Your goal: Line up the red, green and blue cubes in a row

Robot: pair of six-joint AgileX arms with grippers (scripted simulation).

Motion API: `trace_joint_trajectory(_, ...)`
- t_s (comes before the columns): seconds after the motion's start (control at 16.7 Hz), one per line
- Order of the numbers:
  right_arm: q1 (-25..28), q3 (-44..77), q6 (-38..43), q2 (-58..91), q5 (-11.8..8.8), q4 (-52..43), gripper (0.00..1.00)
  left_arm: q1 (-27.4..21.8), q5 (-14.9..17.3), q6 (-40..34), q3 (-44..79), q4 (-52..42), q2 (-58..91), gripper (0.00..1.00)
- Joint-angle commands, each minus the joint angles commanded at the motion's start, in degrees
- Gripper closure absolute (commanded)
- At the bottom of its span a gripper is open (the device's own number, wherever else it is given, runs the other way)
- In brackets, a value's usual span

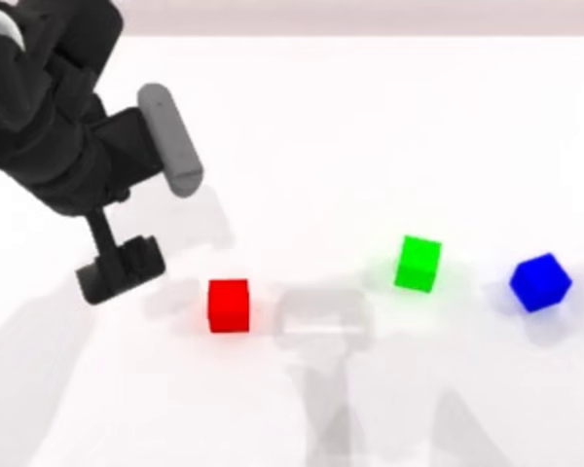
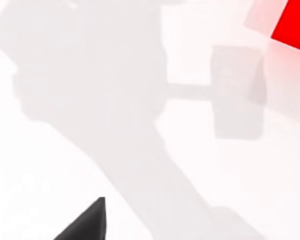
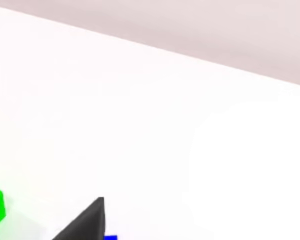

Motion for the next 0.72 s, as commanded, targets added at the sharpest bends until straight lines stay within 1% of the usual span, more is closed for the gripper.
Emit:
trace_joint_trajectory(0.48,10.8,39.2,-17.3,52.2,0.1,-27.5,0.0,14.4,-1.3,-21.6,-38.1,23.9,-46.7,0.0)
trace_joint_trajectory(0.72,15.9,56.5,-25.2,73.5,-0.1,-39.7,0.0,19.1,-1.3,-32.0,-53.9,35.4,-66.1,0.0)
